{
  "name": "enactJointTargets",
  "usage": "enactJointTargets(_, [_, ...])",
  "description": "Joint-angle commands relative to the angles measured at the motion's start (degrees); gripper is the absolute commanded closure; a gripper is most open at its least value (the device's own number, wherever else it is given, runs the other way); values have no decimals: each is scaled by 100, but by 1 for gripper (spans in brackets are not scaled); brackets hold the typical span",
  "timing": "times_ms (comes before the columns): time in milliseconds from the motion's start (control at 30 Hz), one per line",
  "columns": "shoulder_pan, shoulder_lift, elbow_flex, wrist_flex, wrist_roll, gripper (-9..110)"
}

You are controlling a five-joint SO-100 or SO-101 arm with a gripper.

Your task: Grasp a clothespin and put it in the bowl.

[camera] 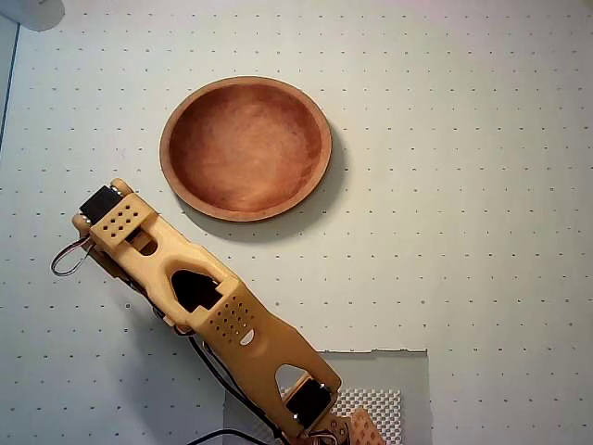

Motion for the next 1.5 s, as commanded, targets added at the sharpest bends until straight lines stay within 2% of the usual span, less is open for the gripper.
enactJointTargets(0, [53, 1169, -88, 185, 70, 105])
enactJointTargets(533, [79, 3419, -79, 193, 70, 105])
enactJointTargets(900, [650, 4324, -70, 193, 53, 105])
enactJointTargets(1467, [2672, 3445, -158, 167, -26, 105])
